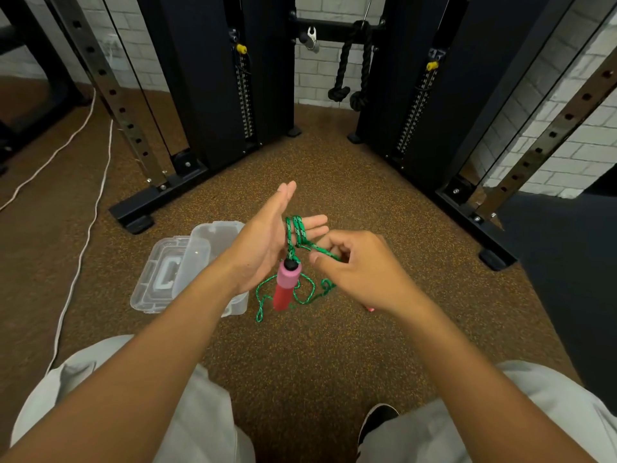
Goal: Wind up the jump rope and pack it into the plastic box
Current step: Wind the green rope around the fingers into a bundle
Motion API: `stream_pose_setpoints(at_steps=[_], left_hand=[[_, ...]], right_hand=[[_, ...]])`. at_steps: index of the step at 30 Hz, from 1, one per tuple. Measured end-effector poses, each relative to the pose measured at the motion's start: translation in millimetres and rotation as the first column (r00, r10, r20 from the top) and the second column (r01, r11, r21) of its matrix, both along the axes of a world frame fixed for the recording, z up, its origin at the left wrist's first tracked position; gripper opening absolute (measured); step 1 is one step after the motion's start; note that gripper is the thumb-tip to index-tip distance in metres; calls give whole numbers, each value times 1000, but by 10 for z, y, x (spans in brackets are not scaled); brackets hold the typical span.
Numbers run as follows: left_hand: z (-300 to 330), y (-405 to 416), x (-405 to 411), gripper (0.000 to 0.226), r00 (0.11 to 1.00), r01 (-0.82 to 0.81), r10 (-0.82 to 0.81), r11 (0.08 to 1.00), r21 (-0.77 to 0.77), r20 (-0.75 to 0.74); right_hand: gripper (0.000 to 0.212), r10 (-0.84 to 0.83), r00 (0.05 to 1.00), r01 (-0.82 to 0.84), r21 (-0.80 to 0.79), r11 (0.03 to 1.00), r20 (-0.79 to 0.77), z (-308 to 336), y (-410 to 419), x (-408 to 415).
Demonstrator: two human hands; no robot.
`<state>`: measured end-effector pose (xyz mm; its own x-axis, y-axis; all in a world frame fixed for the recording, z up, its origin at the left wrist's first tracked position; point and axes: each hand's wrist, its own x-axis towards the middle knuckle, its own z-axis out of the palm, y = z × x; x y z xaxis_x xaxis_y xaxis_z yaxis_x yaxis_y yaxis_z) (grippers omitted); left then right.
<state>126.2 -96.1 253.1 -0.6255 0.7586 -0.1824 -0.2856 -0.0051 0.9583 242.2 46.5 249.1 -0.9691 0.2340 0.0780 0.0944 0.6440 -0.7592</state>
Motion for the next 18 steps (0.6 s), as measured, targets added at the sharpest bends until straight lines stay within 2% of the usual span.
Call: stream_pose_setpoints(at_steps=[4, 9, 14, 18], left_hand=[[-94, 12, -32, 68, 990, 84, -95, 991, -102, -105], [-44, -8, 51, 71, 960, 245, -258, 962, -124, -107], [37, -26, 65, 61, 978, 207, -207, 978, -6, -30], [44, -47, 14, 61, 997, 64, -61, 997, 50, -52]], right_hand=[[16, -39, 997, 28, -161, 987, -67, 86, 38, -4], [18, -40, 993, 25, -127, 992, -114, 108, 76, 16], [12, -107, 984, 84, -159, 984, -146, -16, 165, -60], [18, -116, 984, 84, -225, 971, -132, -204, 169, -109]])
